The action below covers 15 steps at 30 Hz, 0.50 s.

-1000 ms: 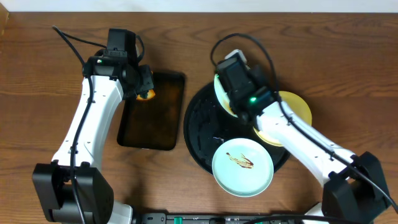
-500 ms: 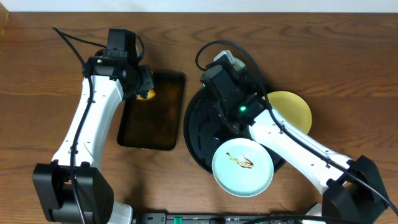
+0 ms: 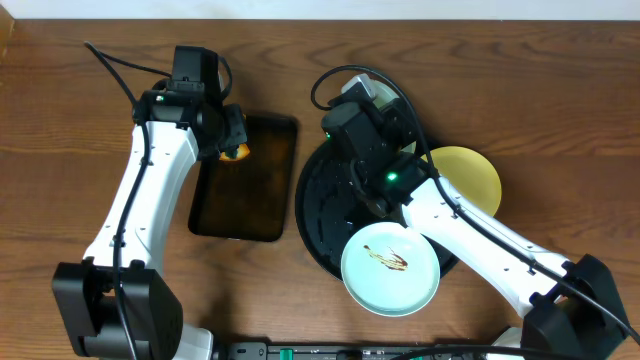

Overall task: Clean dirty plates on tray and stack at the side
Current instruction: 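Lift the cleaned blue plate with the right gripper off the round tray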

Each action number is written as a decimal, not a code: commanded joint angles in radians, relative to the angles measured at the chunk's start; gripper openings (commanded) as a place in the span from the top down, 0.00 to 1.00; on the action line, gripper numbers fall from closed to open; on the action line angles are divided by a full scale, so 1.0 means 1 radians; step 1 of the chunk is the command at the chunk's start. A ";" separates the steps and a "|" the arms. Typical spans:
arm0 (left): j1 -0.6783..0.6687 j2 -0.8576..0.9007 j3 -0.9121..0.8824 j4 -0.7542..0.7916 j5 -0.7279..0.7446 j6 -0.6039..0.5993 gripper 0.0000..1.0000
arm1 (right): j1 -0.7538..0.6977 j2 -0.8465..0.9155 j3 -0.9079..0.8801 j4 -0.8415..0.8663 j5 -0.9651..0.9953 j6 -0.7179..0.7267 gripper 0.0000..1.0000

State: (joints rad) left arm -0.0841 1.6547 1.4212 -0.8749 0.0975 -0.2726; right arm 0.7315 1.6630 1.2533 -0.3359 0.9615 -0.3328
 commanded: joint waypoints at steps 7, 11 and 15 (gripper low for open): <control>0.003 -0.016 0.000 0.000 -0.012 0.002 0.92 | -0.042 -0.027 0.003 -0.132 -0.053 0.357 0.99; 0.003 -0.016 0.000 0.000 -0.011 0.002 0.92 | -0.134 -0.031 0.003 -0.171 -0.143 0.472 0.99; 0.003 -0.016 0.000 0.000 -0.011 0.002 0.92 | -0.249 -0.058 0.004 -0.170 -0.199 0.528 0.99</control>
State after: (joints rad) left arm -0.0841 1.6547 1.4212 -0.8749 0.0975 -0.2726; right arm 0.5541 1.6569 1.2533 -0.5060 0.8127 0.0753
